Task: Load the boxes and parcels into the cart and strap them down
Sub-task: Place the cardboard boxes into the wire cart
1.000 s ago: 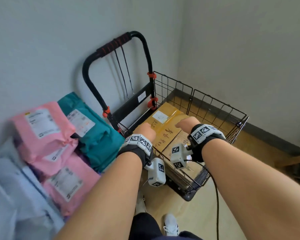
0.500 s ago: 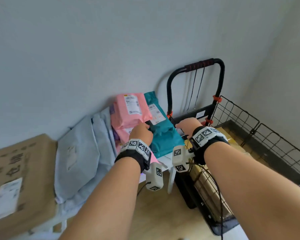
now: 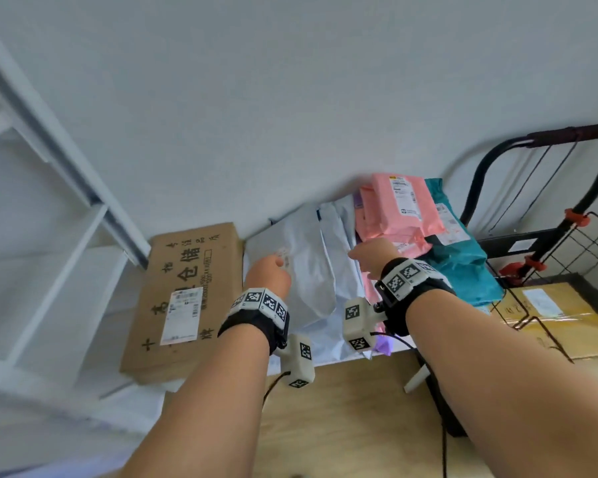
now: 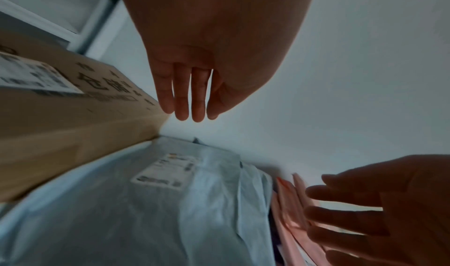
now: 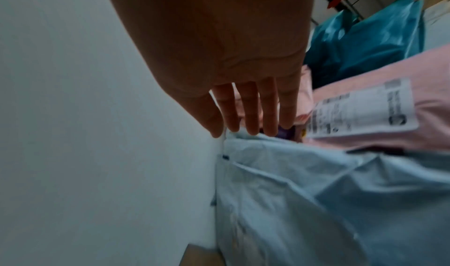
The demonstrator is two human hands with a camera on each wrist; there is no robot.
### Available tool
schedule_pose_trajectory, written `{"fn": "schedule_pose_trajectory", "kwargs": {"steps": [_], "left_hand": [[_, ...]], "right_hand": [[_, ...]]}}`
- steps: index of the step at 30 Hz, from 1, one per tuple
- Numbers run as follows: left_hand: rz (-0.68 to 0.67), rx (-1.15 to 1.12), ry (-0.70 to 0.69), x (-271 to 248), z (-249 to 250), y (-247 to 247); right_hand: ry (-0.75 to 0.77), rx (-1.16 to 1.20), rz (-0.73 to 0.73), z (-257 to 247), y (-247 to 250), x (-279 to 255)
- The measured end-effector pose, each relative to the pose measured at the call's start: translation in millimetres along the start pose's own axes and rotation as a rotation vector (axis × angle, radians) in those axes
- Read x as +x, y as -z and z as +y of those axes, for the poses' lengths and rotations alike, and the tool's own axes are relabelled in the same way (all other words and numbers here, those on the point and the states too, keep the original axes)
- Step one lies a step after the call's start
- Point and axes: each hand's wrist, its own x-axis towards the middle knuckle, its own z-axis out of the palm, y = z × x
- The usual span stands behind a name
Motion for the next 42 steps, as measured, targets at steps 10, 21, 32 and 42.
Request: {"fn": "schedule_pose_trajectory", "kwargs": {"steps": [10, 21, 32, 42], "left_hand": [[0.082, -0.006, 0.214, 11.3, -137.9, 69.1], [0.148, 0.148, 0.444, 29.7, -237.4, 77.1], [0.117, -0.066, 0.739, 50.6, -259.9, 69.4], [0.106, -0.029, 0.786, 58.1, -245.5, 84.5]], "right_hand": [[0.071, -0.031, -0.214, -71.1, -136.2, -4.2], [0.052, -0.245, -0.438, -86.4, -233.3, 12.0], [-0.080, -0.173, -0.594, -75.9, -264.5, 39.4], [-0.118, -0.219, -0.541, -90.1, -274.5, 29.4]]}}
